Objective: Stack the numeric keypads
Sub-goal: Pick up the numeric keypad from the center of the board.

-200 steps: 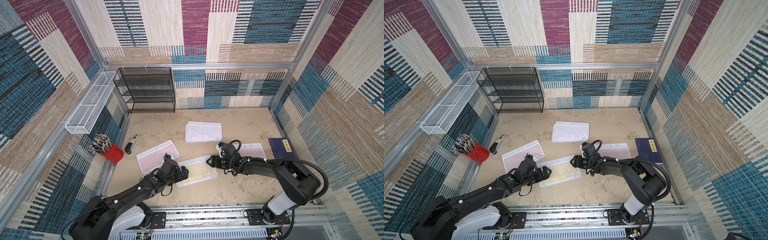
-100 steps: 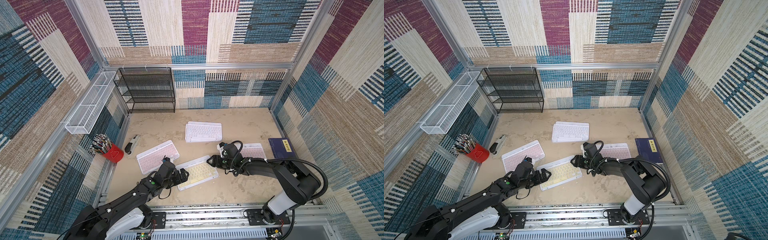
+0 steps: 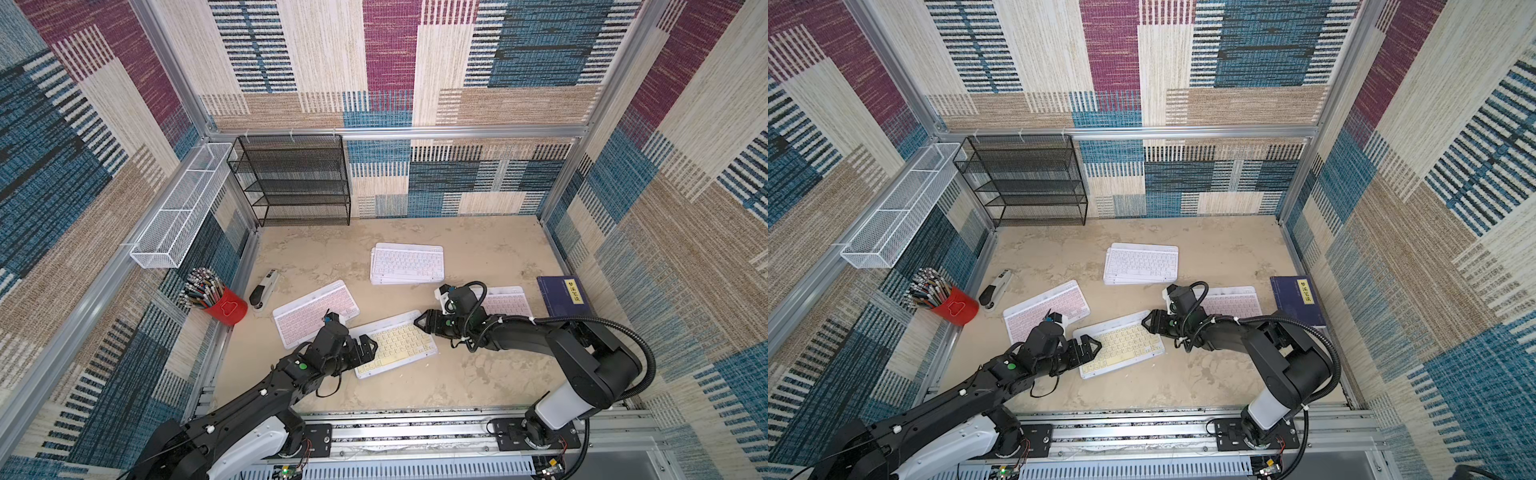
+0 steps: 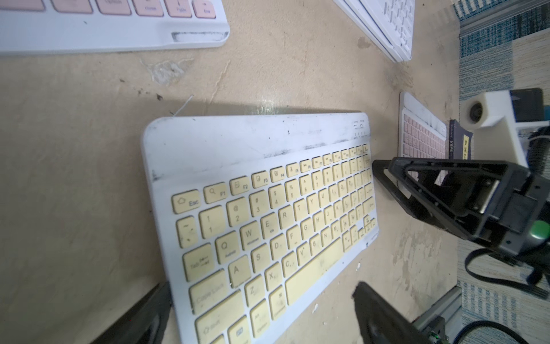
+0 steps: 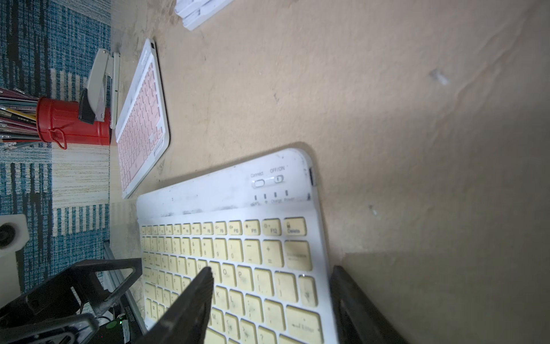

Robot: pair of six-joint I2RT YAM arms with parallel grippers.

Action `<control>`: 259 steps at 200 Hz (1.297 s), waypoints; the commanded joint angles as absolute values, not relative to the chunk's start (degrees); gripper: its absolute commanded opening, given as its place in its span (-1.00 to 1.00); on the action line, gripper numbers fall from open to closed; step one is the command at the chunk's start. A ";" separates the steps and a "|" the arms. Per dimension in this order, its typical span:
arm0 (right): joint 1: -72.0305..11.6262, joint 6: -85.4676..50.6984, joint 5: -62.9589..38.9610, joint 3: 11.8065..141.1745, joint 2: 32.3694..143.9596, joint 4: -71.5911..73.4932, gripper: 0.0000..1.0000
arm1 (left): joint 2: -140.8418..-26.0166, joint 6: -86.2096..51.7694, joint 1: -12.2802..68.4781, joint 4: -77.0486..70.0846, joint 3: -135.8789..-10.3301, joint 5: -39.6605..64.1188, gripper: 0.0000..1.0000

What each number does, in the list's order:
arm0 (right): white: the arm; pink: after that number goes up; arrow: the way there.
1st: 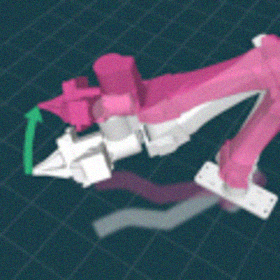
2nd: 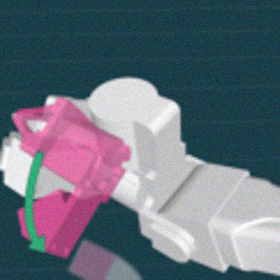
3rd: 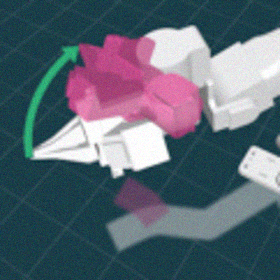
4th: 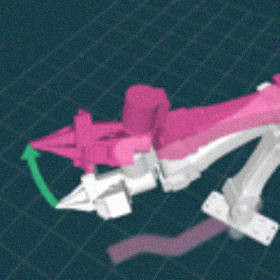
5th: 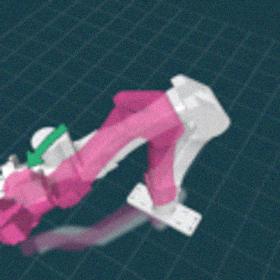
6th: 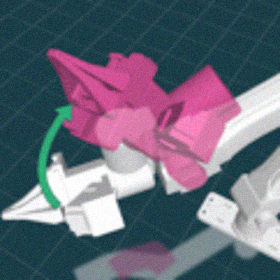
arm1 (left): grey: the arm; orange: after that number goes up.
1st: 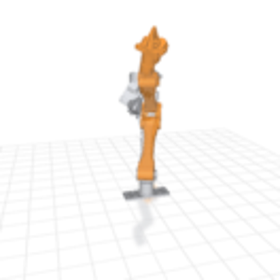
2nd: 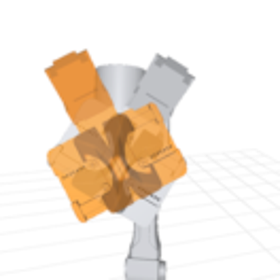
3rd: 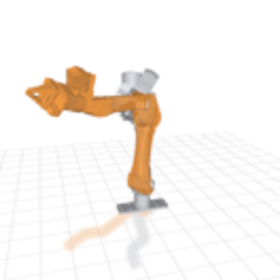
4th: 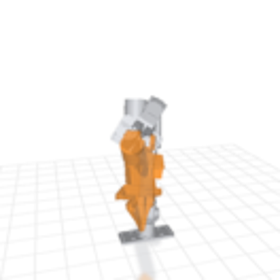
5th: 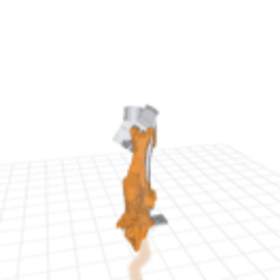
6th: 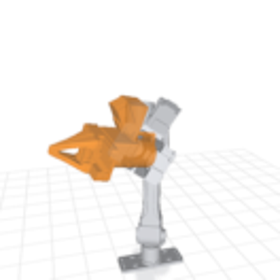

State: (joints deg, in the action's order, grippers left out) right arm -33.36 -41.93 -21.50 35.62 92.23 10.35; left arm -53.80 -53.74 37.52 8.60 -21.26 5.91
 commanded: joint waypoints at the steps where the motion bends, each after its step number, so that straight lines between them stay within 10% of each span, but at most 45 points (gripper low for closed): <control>1: -33.86 -44.03 -31.73 34.98 93.43 2.11 0.29 | -53.99 -52.69 37.79 -6.65 -23.26 14.73 0.96; 259: -33.62 -42.15 -34.60 37.75 95.80 1.83 0.26 | -56.34 -50.76 37.88 -9.81 -31.19 18.56 0.91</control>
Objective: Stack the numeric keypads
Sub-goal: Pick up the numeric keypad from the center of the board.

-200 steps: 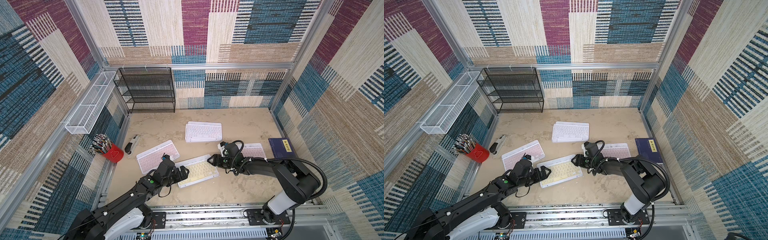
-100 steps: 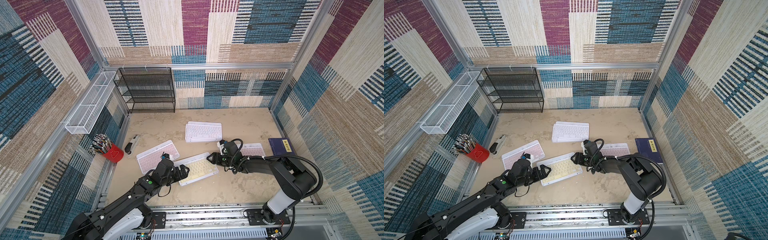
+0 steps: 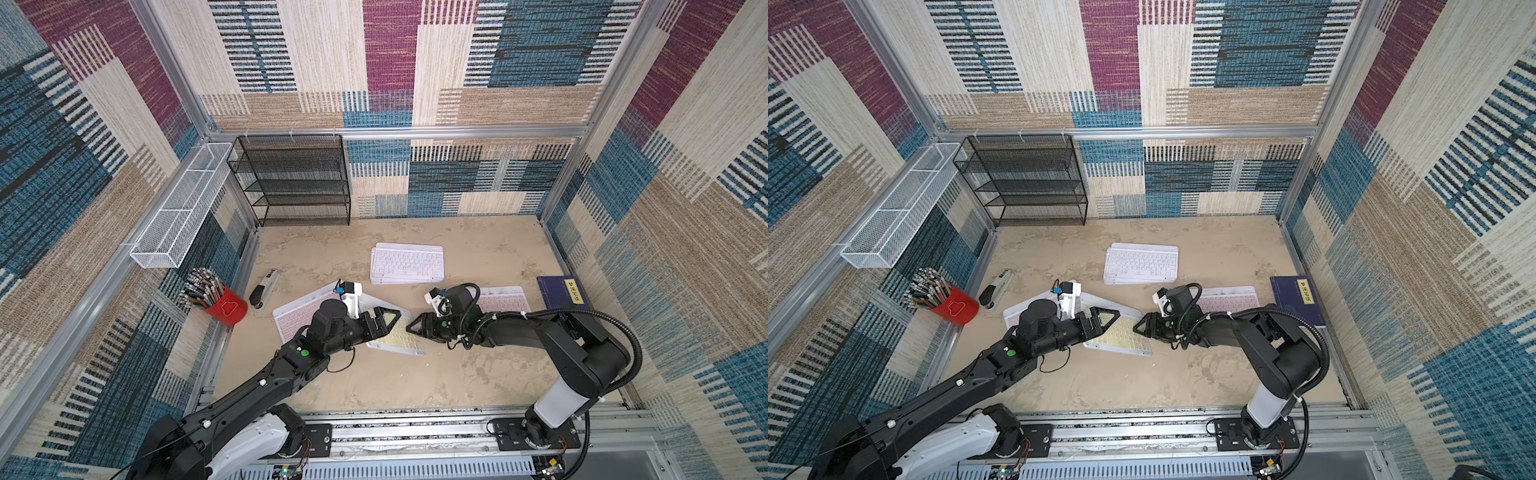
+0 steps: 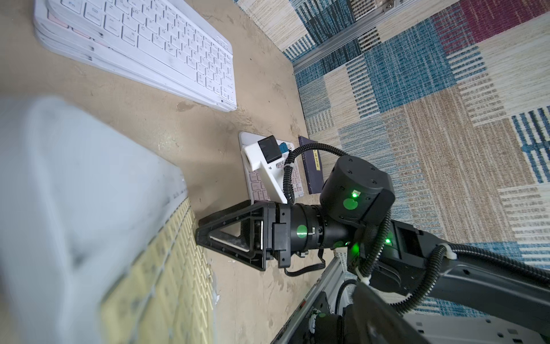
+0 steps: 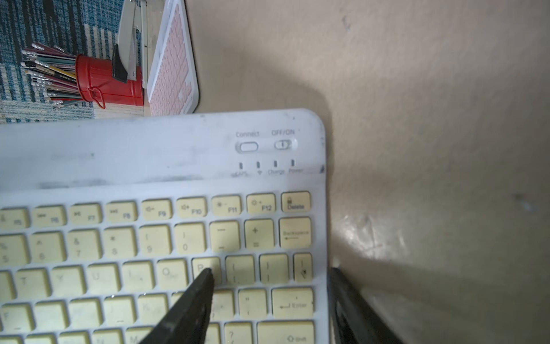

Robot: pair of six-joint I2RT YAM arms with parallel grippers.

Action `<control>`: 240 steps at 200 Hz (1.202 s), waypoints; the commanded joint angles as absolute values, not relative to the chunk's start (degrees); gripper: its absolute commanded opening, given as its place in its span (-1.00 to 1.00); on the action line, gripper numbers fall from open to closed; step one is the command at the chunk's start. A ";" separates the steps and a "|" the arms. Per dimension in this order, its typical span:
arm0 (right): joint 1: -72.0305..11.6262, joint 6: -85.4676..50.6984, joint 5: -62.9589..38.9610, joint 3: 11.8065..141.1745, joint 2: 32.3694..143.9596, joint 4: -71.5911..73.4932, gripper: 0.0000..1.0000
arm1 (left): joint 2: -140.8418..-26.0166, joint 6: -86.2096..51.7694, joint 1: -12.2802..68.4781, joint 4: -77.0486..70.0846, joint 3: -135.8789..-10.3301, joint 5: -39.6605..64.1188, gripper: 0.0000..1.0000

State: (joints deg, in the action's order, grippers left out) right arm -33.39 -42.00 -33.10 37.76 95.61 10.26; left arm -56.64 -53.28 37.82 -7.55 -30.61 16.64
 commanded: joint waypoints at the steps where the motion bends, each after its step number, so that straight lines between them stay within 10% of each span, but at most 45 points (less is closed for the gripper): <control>1: -33.64 -42.13 -34.57 37.77 95.80 1.75 0.26 | -56.30 -50.69 37.83 -9.69 -31.20 18.46 0.90; 113: -33.40 -42.10 -33.34 39.26 98.00 1.32 0.27 | -52.16 -44.04 36.42 14.37 -32.79 9.34 0.59; 130: -33.42 -42.01 -33.58 39.29 98.16 1.53 0.27 | -52.12 -43.98 35.95 14.34 -32.30 9.34 0.36; 174: -33.31 -42.18 -33.86 38.89 98.52 2.27 0.27 | -52.11 -43.90 33.86 15.26 -32.17 11.72 -0.99; 240: -30.85 -40.15 -34.75 38.28 96.58 2.82 0.28 | -51.64 -45.17 29.96 12.64 -30.29 16.44 -1.00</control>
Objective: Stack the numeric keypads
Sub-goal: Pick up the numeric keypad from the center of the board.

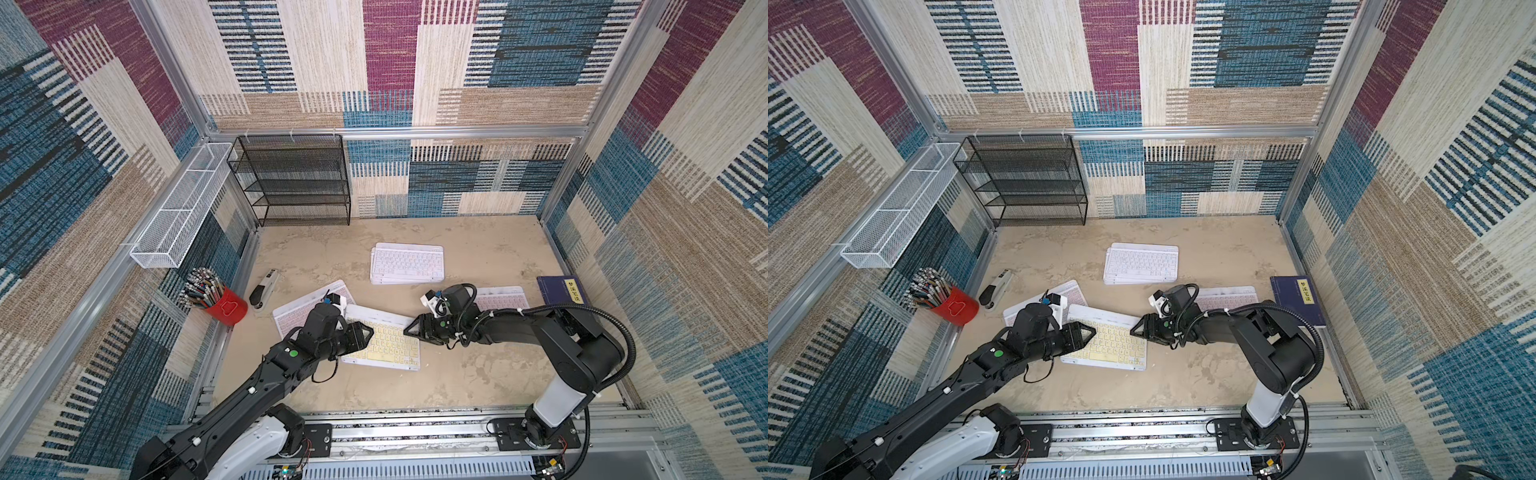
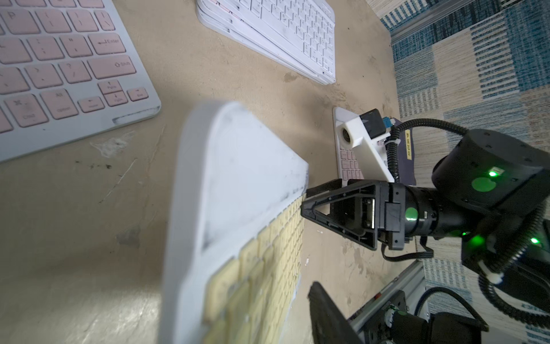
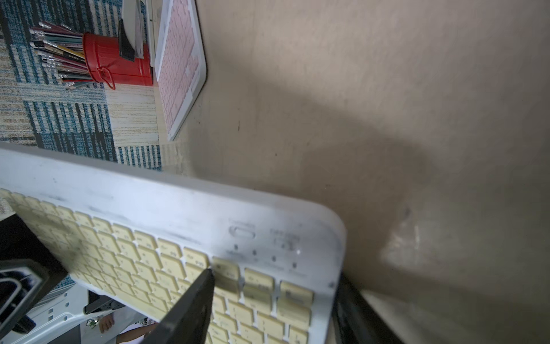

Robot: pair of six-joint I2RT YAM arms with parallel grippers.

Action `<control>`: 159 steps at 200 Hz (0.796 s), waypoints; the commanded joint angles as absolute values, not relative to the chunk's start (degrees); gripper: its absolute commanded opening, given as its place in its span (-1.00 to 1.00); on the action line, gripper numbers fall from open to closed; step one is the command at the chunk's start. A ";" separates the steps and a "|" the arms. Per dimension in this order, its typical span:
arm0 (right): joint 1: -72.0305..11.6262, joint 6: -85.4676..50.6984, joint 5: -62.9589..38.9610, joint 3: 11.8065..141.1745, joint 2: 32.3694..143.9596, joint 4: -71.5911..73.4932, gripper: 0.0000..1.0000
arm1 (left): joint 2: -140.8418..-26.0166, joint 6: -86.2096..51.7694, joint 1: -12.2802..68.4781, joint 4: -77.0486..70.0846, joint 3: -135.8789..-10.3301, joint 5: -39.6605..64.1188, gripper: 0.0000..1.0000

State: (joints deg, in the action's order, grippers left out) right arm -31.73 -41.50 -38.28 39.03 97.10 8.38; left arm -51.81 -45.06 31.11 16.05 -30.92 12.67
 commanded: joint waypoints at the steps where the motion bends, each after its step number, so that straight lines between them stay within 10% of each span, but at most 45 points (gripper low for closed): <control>1: -30.81 -40.07 -34.78 38.26 96.45 2.82 0.28 | -51.61 -45.22 29.92 12.56 -30.26 16.53 -1.00; 159: -28.13 -48.24 -53.25 28.86 103.37 31.37 0.32 | -44.69 -56.24 19.33 -0.50 -21.03 29.58 -1.00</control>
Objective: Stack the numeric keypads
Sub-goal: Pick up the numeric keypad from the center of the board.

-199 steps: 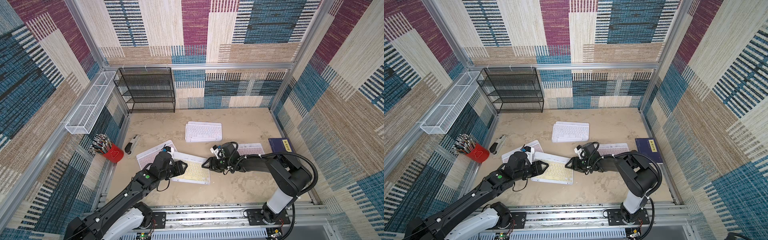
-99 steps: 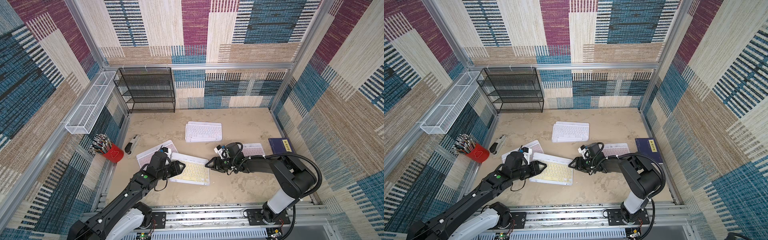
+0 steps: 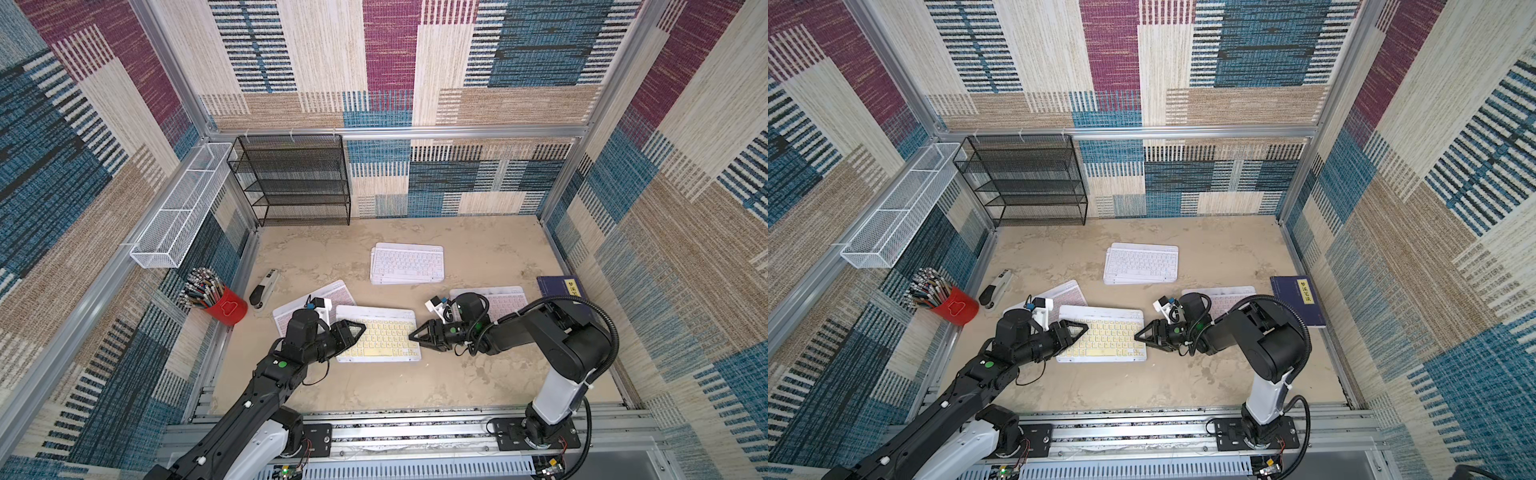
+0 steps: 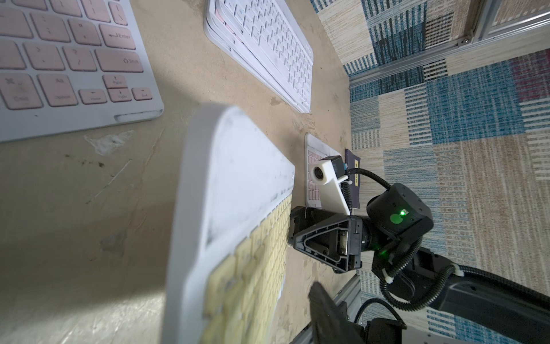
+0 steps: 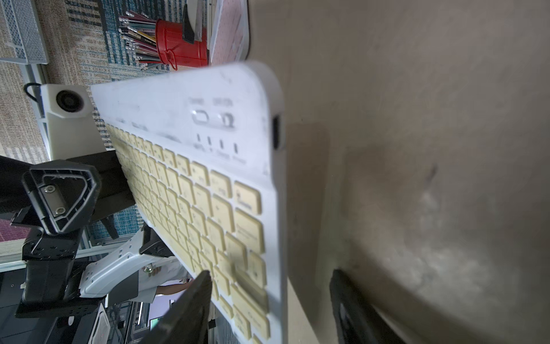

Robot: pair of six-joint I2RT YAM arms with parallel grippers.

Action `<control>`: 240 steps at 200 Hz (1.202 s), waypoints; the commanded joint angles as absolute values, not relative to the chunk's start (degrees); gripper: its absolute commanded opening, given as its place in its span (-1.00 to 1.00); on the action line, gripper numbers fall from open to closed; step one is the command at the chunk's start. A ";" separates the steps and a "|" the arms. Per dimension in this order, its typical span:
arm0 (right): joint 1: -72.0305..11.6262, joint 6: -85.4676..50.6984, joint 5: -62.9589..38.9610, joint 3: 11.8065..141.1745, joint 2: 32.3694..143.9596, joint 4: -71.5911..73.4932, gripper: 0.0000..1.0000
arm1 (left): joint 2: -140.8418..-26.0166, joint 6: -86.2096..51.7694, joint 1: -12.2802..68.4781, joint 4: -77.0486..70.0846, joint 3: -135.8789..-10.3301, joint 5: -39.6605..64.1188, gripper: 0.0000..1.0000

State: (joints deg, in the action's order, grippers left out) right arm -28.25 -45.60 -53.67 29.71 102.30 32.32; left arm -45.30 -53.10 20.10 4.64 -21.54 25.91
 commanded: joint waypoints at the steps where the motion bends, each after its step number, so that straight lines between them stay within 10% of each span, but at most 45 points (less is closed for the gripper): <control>1: -28.13 -48.29 -53.34 28.80 103.37 31.60 0.32 | -44.67 -56.07 19.33 -0.34 -21.11 29.60 -1.00; 92: -27.43 -61.87 -61.15 26.07 105.37 54.37 0.02 | -48.03 -56.91 19.12 -5.29 -19.78 32.70 -1.00; 140: -27.27 -65.05 -62.40 26.27 105.54 58.96 -1.00 | -52.18 -56.43 19.08 -7.09 -20.36 35.33 -1.00; 183: -25.99 -65.45 -62.74 25.36 104.87 59.46 -1.00 | -53.91 -55.77 18.70 -7.38 -21.00 35.17 -0.28; 240: -20.47 -67.73 -65.40 24.91 102.12 61.17 -1.00 | -54.00 -55.42 16.66 -6.59 -22.21 35.59 0.14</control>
